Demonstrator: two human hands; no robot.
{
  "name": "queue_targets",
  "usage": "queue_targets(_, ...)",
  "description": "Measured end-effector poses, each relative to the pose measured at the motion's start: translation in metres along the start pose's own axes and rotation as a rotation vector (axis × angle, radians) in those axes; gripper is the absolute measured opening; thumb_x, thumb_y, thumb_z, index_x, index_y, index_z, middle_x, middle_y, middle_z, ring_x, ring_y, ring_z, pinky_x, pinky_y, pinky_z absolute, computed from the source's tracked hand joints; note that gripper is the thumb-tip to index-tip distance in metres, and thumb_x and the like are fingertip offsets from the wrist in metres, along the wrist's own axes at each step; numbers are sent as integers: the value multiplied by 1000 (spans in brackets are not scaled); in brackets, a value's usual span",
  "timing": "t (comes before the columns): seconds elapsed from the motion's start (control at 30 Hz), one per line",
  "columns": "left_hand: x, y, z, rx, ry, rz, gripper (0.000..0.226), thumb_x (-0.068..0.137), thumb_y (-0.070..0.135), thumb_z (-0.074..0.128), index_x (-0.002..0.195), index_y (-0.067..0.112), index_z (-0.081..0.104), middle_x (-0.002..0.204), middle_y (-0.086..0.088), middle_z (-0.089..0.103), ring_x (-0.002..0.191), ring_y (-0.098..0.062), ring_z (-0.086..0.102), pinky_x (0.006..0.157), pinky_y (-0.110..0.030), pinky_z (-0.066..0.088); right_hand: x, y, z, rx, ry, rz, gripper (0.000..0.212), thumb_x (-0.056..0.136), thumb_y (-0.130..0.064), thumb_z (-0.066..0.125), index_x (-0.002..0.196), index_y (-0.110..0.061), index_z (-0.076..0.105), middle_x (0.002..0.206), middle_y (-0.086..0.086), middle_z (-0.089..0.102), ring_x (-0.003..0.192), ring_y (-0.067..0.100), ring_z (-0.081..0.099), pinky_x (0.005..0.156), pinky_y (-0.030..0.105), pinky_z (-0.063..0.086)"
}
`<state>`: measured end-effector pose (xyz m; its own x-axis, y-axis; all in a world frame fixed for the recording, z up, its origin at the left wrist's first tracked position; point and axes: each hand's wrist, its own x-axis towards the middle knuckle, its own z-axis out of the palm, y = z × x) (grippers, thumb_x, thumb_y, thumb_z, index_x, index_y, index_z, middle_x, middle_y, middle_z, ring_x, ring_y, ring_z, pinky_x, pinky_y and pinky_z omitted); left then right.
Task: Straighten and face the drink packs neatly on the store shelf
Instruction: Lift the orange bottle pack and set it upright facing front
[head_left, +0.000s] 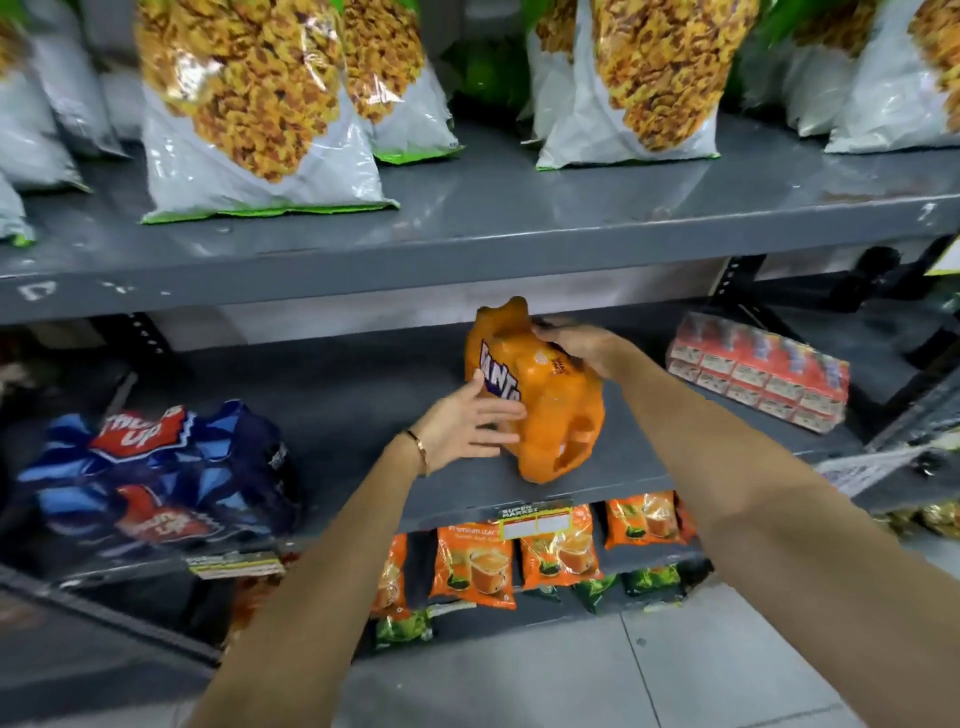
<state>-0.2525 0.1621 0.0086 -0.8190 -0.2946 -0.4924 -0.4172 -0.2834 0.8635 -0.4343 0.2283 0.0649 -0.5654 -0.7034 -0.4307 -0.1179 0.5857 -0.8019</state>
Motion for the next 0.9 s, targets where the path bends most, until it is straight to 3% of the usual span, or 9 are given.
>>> queue_targets(0.03, 4, 1, -3, 0, 81, 22, 78, 95, 60, 10, 126, 7, 58, 113, -2, 63, 107, -26, 59, 95, -38, 45, -1, -3, -4, -94, -43, -22, 57, 96, -43, 48, 147, -22, 35, 148, 9, 44, 132, 31, 46, 108, 41, 38)
queue_targets(0.1, 12, 11, -9, -32, 417, 74, 66, 98, 53, 23, 110, 4, 64, 113, -14, 66, 98, -29, 62, 81, -34, 50, -4, -9, -8, -235, -78, -50, 56, 98, -44, 42, 149, -23, 30, 153, 8, 37, 137, 31, 40, 113, 42, 33)
queue_targets(0.13, 19, 16, -13, -24, 613, 104, 56, 98, 49, 30, 101, 5, 65, 117, -19, 65, 103, -33, 62, 81, -37, 50, -8, -11, -9, -261, -81, -44, 60, 96, -47, 43, 149, -22, 30, 153, 7, 37, 137, 31, 40, 114, 43, 33)
queue_targets(0.2, 28, 32, -17, 164, 832, 133, 49, 97, 44, 38, 115, 5, 61, 132, -20, 56, 121, -37, 53, 93, -39, 44, -20, -8, -15, -297, -97, 20, 78, 89, -56, 50, 151, -17, 23, 155, 7, 33, 140, 33, 36, 112, 47, 32)
queue_targets(0.33, 50, 68, -18, 398, 708, 160, 68, 95, 49, 40, 149, 10, 26, 156, -10, 29, 142, -29, 32, 114, -35, 27, -33, 15, -16, -413, -125, 101, 100, 72, -59, 70, 149, -15, 24, 154, 10, 35, 134, 37, 43, 98, 48, 47)
queue_targets(0.5, 66, 71, -6, 585, 681, 139, 63, 95, 40, 45, 148, 14, 28, 154, -12, 34, 139, -31, 37, 114, -38, 33, -28, 23, -17, -492, -11, -28, 92, 68, -49, 76, 141, -11, 35, 142, 12, 44, 119, 36, 55, 82, 44, 59)
queue_targets(0.6, 52, 67, -8, 578, 743, 155, 62, 90, 39, 52, 145, 18, 35, 149, -12, 42, 133, -32, 44, 107, -40, 39, -21, 26, -29, -577, 36, -115, 95, 68, -42, 76, 145, -10, 30, 150, 14, 33, 130, 36, 44, 90, 44, 55)
queue_targets(0.73, 33, 54, -4, 615, 785, 126, 68, 83, 45, 57, 145, 24, 36, 146, -11, 45, 131, -33, 46, 101, -39, 41, -12, 46, -51, -527, 101, -235, 85, 77, -28, 71, 149, -13, 28, 154, 14, 33, 145, 34, 23, 115, 41, 31)
queue_targets(0.9, 25, 31, 9, 484, 805, 97, 67, 87, 50, 53, 146, 27, 32, 152, -15, 29, 135, -37, 38, 108, -45, 35, -12, 64, -57, -436, 25, -291, 81, 86, -18, 63, 152, -30, 17, 152, 12, 37, 136, 33, 40, 111, 43, 38)
